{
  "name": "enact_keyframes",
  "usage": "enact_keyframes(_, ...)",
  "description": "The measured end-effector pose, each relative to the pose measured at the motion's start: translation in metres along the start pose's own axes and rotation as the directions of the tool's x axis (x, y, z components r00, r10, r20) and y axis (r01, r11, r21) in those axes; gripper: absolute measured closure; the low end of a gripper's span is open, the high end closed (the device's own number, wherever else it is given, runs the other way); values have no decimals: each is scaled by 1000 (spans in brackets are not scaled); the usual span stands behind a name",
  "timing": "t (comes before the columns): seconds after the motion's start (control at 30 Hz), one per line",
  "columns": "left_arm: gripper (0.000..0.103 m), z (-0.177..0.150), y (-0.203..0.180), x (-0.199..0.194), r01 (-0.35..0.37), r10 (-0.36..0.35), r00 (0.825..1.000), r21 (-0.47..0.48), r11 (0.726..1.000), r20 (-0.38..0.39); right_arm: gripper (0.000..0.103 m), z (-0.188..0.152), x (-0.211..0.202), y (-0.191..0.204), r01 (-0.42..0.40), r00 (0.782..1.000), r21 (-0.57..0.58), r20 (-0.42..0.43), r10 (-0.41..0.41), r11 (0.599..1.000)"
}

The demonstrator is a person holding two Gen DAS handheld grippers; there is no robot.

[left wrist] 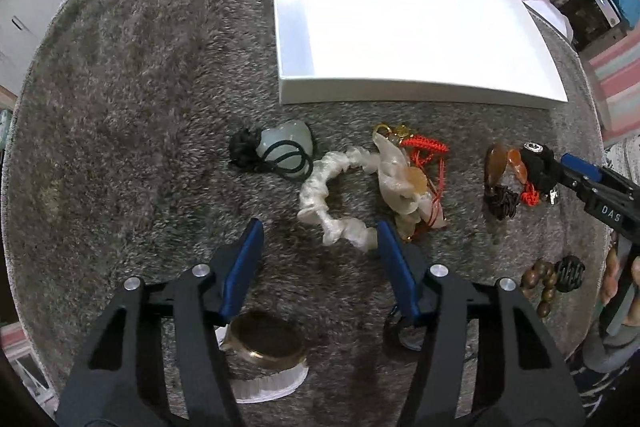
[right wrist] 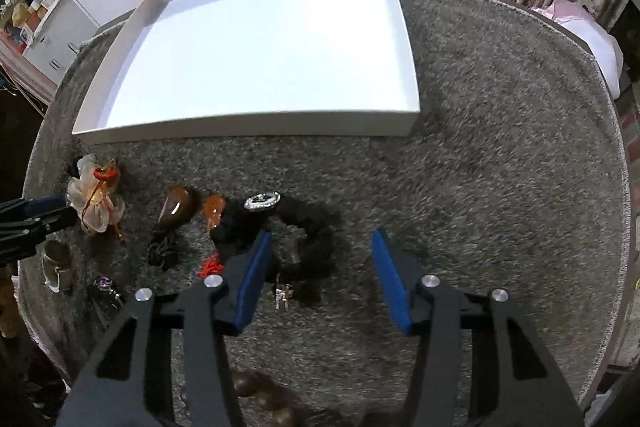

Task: Organize jewelry
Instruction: 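Move the left tool to the white shell necklace while the right tool approaches the black scrunchie bracelet, then close the left tool on the white necklace while the right tool closes on the black bracelet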

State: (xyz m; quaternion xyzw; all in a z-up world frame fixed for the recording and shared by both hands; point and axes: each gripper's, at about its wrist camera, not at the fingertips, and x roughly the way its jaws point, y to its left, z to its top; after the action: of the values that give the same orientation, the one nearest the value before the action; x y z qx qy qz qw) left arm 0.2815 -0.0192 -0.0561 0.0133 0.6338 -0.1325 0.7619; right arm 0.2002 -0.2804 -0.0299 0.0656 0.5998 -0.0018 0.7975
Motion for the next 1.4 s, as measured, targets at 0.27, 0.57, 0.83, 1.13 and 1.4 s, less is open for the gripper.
enact_keyframes(0.27,62,17,-12,21,-18,18,999,-3,1000,-36,58,5,15,5,38,999,-17,-22,-38,999)
enact_keyframes(0.57,80,30,-22,34,-65,65,998,6,998,-19,64,1,17,16,106,994,-62,22,-105,992)
enact_keyframes(0.83,94,21,-32,33,-88,87,996,21,996,16,90,-3,14,22,117,991,-69,80,-111,991)
enact_keyframes(1.13,96,4,-60,6,-118,107,982,62,991,157,93,-7,-10,17,72,980,-48,187,-62,996)
enact_keyframes(1.4,96,1,-81,-25,-124,99,965,89,988,245,93,-6,-26,17,41,970,-52,241,-27,998)
